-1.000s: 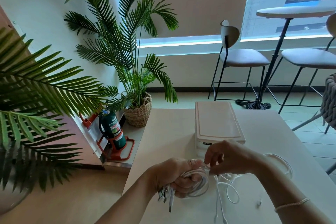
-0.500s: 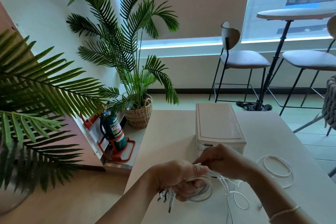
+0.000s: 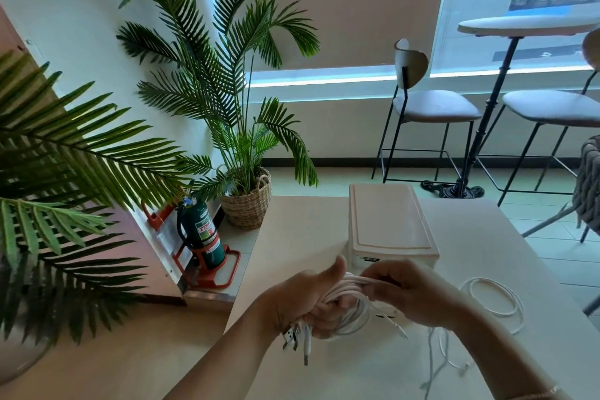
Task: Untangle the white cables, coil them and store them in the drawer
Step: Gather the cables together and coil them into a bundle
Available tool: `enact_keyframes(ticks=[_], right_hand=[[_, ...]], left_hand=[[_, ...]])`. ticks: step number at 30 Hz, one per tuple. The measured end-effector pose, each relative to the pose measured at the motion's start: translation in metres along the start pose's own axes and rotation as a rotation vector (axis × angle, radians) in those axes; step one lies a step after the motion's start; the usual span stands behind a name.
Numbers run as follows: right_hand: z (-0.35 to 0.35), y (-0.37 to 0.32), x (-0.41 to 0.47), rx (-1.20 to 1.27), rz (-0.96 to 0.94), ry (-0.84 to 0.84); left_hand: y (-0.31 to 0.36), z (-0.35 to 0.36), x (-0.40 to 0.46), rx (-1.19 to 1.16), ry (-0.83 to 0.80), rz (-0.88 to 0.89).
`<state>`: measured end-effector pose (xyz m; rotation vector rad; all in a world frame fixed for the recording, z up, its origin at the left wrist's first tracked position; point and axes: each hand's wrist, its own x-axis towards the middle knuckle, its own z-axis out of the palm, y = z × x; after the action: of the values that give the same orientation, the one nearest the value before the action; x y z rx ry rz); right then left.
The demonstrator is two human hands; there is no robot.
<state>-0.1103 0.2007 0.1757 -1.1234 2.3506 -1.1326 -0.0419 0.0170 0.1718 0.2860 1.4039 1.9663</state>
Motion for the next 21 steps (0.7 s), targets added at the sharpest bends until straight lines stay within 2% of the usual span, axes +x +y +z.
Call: enact_keyframes(ticks=[3, 7, 11, 17, 21], right_hand=[[-0.001, -0.002, -0.001, -0.026, -0.017, 0.081], [-0.001, -0.003, -0.003, -0.027, -0.05, 0.127], [0.0, -0.008, -0.002, 0.088, -0.046, 0.148], [0.031, -0.015, 0.005, 0.247, -0.037, 0.359], [0.049, -0.027, 0.011, 0.231, -0.026, 0.361]], left_hand=[[0.0, -0.003, 0.004, -0.087, -0.028, -0.007], [0.0, -0.003, 0.005, -0.093, 0.062, 0.004], [-0.002, -0.003, 0.006, -0.103, 0.126, 0.035], [-0.002, -0.008, 0.01, -0.3, -0.015, 0.245], [-0.007, -0.01, 0.015, -0.422, -0.146, 0.411]])
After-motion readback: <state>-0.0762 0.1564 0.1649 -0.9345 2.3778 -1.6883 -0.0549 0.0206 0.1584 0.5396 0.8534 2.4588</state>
